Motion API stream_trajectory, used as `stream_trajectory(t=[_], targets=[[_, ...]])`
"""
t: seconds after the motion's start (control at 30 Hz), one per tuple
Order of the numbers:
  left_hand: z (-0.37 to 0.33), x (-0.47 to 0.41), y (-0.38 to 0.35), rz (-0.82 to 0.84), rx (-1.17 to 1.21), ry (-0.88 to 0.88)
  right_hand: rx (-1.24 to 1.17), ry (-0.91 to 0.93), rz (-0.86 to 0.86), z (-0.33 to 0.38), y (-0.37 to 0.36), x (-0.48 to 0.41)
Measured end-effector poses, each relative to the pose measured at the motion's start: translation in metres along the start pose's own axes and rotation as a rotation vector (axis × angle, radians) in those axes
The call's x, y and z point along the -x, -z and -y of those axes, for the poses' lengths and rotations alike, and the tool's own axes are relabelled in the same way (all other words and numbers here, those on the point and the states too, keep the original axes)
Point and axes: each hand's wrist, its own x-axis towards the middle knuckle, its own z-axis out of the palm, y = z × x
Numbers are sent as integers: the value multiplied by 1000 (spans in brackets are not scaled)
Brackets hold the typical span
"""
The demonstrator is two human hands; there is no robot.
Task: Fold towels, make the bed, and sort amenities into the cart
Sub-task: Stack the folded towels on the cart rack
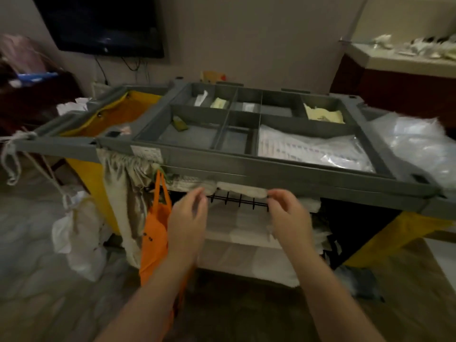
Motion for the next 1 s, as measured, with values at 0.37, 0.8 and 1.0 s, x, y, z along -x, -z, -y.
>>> stream_trajectory(t=[0.37,0.8,1.0], targets=[[5,-37,95,-310,-56,69,264,466,216,105,-74,-42],[48,5,127,-852,-365,567,258,819,879,115,-210,-71],[60,82,174,-1100,-508,840,191,979,1146,128,-274,3]])
